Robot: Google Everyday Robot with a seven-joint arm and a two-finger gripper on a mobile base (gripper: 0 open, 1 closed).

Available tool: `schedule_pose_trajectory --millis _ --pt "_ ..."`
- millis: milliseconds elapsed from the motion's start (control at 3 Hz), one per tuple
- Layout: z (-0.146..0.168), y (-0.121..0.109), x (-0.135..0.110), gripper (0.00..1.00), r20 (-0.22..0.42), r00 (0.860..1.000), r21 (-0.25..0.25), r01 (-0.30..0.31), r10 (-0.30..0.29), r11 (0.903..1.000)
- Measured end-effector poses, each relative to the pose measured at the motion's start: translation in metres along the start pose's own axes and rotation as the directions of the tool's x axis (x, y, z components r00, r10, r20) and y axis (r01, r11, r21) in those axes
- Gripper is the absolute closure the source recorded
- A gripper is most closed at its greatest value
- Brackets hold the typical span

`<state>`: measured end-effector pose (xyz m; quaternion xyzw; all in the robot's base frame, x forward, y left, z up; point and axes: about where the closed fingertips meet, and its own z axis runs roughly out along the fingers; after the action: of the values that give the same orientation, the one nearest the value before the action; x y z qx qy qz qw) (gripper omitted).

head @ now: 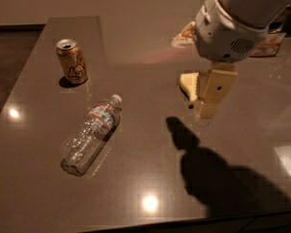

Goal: Pick water bottle

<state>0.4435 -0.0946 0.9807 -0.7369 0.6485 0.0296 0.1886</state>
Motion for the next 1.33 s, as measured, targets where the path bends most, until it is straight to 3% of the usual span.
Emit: schedule_pose_trajectory --millis 333,667,1000,1333 --pt "0.019 0.007 -0.056 0.0 0.028 0.985 -0.023 0.172 -0.171 0.9849" --pt "0.045 0.017 -0.113 0.0 0.031 0.941 -0.05 0.338 -0.337 0.9396" --pt "0.082 0.028 -0.152 0.0 0.018 0.881 -0.107 0.472 -0.473 0.8751" --pt "0.12 0.034 -0.169 0.0 0.009 0.825 -0.187 0.556 -0.565 0.8097"
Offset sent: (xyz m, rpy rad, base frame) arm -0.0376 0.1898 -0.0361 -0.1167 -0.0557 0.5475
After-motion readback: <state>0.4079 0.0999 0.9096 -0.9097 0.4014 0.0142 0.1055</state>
